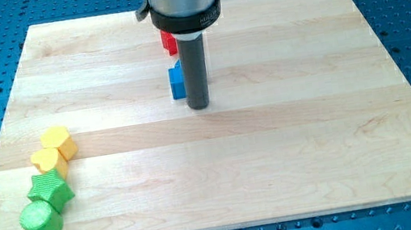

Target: Move the blue blocks diagonally to the yellow hexagon

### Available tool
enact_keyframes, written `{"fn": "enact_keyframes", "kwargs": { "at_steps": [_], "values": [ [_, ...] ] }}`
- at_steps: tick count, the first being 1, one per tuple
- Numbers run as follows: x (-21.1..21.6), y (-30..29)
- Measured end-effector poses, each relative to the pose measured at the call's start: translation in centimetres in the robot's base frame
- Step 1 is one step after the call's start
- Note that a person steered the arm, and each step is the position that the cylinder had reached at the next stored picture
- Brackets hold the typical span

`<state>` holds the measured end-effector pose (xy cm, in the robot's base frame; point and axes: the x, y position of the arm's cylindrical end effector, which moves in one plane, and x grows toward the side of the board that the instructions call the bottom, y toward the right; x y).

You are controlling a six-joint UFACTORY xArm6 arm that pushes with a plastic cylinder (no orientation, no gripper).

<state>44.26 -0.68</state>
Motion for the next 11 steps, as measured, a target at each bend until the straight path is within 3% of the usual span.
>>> {"fn": "enact_keyframes", "kwargs": {
  "at_steps": [2,4,7,9,10,11],
  "values": [
    [4.0,-2.9],
    [-1.4,-3.1],
    [-3.1,-2.5],
    [1.2,1.2],
    [-0.1,7.1],
    [-7.2,7.7]
  ]
}}
